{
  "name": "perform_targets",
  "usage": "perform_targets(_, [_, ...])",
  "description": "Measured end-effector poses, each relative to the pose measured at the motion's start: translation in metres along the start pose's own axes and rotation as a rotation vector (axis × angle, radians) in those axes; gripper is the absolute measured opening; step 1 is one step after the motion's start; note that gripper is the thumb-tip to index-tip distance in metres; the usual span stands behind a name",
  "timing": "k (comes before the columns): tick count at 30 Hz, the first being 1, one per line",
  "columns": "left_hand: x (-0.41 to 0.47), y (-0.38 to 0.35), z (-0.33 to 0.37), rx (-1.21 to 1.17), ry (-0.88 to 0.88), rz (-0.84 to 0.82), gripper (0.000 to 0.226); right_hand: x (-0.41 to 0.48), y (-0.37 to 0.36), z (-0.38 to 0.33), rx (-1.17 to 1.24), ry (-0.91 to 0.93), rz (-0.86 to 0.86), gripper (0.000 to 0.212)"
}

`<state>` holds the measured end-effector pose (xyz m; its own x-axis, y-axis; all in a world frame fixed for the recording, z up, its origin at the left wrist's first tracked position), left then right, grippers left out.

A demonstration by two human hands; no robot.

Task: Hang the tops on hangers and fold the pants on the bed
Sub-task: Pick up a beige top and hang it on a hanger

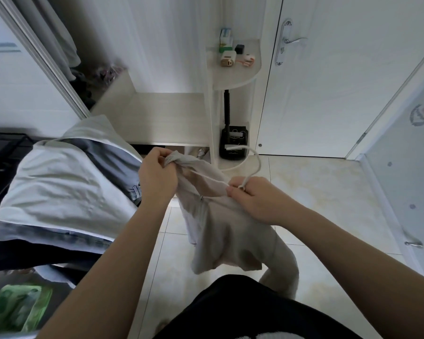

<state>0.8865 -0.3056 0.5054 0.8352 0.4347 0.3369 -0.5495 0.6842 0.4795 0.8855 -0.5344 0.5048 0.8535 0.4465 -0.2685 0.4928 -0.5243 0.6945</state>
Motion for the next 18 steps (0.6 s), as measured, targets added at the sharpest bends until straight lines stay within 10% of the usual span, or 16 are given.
perform_targets(8, [-0.013, -0.025, 0.041, -0.017, -0.306, -0.287, 0.047, 0.004, -0.019, 0.005, -0.027, -0.081, -0.014, 0.045])
perform_targets(18, [-0.022, -0.034, 0.036, -0.042, -0.287, -0.467, 0.047, 0.013, -0.032, 0.005, 0.011, -0.140, -0.061, 0.041])
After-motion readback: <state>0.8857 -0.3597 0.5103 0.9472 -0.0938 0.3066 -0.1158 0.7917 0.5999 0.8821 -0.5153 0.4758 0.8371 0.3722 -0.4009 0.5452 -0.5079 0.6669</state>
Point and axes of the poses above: each hand's wrist, its own x-axis towards the middle knuckle, its own y-axis out of the back of the hand, z = x × y, the point moved 7 cm from there along x, towards the middle knuckle, and after that the axes turned 14 degrees about -y, right-handed, at the moved point
